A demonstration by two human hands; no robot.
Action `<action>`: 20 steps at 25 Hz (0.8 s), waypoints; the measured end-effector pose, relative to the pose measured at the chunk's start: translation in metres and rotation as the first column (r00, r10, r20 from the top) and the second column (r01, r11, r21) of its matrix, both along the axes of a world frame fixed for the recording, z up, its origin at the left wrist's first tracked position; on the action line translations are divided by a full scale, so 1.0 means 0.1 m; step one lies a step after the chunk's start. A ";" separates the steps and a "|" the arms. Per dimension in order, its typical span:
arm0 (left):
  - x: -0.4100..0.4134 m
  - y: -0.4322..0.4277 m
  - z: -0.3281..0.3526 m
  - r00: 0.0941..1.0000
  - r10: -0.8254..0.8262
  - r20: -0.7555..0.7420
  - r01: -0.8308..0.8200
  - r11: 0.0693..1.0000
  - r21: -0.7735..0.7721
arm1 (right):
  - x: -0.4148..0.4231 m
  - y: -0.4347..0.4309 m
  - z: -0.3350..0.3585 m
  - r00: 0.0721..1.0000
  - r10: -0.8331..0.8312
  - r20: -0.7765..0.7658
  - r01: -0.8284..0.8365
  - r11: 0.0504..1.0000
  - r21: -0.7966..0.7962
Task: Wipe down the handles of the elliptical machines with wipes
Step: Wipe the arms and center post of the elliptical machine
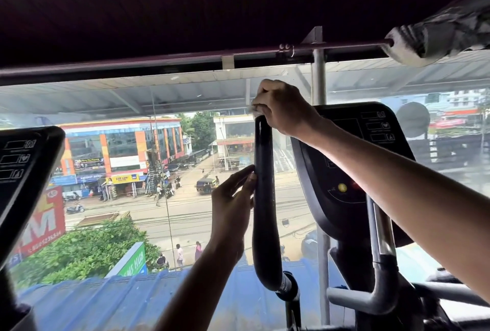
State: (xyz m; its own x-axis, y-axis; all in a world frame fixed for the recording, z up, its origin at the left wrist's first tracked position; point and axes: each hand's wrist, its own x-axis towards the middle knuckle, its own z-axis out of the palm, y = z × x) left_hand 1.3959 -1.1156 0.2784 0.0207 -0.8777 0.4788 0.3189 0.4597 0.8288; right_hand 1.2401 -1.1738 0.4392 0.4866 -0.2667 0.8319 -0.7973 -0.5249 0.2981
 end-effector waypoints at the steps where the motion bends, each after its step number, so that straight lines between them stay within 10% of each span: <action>1: 0.01 0.00 0.00 1.000 -0.005 -0.005 0.005 1.000 0.003 | 0.01 0.01 0.02 0.999 0.010 -0.045 -0.009 0.999 0.032; 17: 0.16 0.12 -0.14 0.998 -0.034 0.062 0.033 0.999 0.026 | -0.14 0.28 -0.53 0.985 0.134 0.107 -0.146 0.983 0.115; 20: 0.18 0.18 -0.17 0.995 -0.053 0.084 0.051 0.998 0.025 | -0.11 0.42 -0.50 0.985 0.164 -0.051 -0.149 0.963 0.225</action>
